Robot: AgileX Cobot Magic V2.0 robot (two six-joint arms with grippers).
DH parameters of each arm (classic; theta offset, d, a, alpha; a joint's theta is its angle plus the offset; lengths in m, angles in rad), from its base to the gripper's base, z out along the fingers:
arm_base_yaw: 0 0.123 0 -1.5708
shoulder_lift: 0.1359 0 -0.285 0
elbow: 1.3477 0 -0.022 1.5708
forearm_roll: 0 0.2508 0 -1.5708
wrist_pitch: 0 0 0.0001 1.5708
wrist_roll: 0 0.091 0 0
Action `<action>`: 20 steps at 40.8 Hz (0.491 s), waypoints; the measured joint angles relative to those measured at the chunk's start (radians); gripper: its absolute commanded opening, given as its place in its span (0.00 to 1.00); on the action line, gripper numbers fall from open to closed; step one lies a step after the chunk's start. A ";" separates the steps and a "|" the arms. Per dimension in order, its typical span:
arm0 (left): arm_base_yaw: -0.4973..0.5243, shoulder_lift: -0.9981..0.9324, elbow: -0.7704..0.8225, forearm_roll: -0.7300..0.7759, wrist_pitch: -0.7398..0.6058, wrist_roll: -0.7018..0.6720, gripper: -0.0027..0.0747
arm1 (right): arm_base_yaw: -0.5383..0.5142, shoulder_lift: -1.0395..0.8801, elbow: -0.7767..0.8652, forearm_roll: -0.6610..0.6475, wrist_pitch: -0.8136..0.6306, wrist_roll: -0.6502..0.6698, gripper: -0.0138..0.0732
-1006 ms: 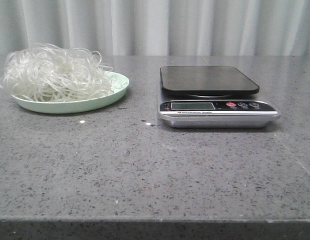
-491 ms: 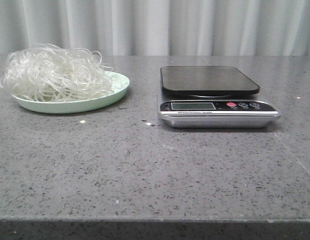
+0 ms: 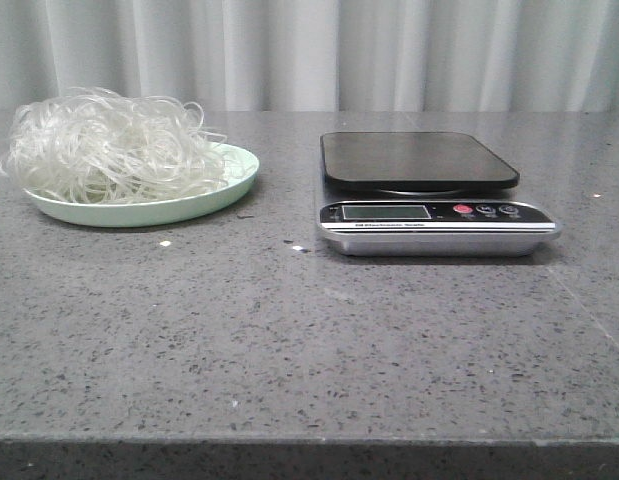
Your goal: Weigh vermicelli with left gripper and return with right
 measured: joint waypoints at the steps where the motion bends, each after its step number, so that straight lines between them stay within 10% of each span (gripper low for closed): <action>1: 0.000 0.000 0.000 0.000 0.000 0.000 0.21 | -0.002 0.000 0.000 0.000 0.000 0.000 0.33; 20: 0.000 0.000 0.000 0.000 0.000 0.000 0.21 | -0.165 -0.136 0.165 -0.031 -0.023 0.086 0.33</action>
